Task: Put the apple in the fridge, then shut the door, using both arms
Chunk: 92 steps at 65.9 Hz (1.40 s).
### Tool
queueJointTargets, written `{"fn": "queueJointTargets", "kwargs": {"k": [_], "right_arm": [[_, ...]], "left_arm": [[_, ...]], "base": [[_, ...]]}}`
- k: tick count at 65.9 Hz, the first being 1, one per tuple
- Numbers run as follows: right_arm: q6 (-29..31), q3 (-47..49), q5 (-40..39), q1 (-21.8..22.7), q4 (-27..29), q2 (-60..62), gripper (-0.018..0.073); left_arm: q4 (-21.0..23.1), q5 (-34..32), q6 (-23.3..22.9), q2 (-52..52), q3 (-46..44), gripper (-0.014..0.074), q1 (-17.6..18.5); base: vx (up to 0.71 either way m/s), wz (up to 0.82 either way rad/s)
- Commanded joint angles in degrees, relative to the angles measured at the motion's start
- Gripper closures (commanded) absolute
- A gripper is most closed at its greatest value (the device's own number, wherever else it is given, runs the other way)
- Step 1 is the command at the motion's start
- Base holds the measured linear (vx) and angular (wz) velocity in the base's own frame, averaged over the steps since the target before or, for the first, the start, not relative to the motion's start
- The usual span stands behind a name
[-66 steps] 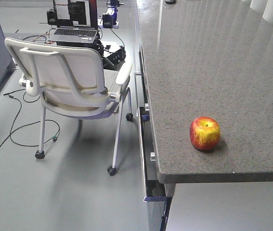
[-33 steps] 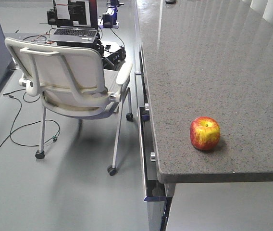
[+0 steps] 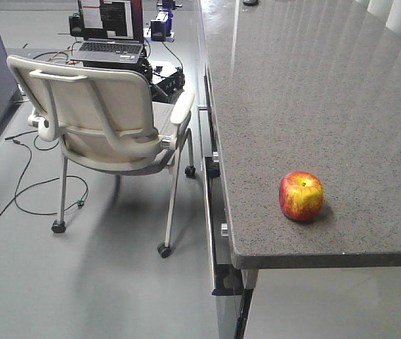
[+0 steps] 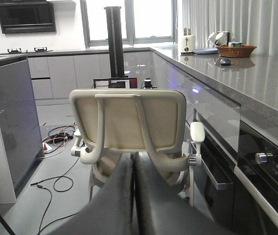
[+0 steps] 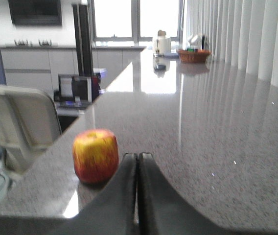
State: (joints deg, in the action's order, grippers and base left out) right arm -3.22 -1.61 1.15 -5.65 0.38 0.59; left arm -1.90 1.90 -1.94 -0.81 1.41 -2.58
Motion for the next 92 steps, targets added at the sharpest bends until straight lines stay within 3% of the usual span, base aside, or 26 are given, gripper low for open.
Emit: {"fn": "queueJointTargets", "kwargs": {"k": [1,18,31,60,68,86,92], "right_arm": [[-0.7,3.2,-5.4,0.2,1.8,1.0,0.0566],[1.3,20.1,-0.8,0.2,1.4,-8.9,0.0566],[1.6,31.8,10.3,0.2,1.2,-18.2,0.0566],[4.9,42.6,30.6,0.2,1.2,-38.9,0.0530],[5.5,45.1,34.1,0.2,1.5,-44.0,0.0402],[11.7,50.1,36.2,0.2,9.3,-53.2,-0.0105],[16.1,52.0,36.6,0.2,12.9,-56.6,-0.0168]], "left_arm": [[0.1,-4.0,-0.4,-0.1,1.4,0.0603,-0.2],[0.1,-4.0,-0.4,-0.1,1.4,0.0603,-0.2],[0.1,-4.0,-0.4,-0.1,1.4,0.0603,-0.2],[0.1,-4.0,-0.4,-0.1,1.4,0.0603,-0.2],[0.1,-4.0,-0.4,-0.1,1.4,0.0603,-0.2],[0.1,-4.0,-0.4,-0.1,1.4,0.0603,-0.2],[0.1,-4.0,-0.4,-0.1,1.4,0.0603,-0.2]], "base": [[0.00,0.00],[0.00,0.00],[0.00,0.00],[0.00,0.00],[0.00,0.00],[0.00,0.00],[0.00,0.00]]}}
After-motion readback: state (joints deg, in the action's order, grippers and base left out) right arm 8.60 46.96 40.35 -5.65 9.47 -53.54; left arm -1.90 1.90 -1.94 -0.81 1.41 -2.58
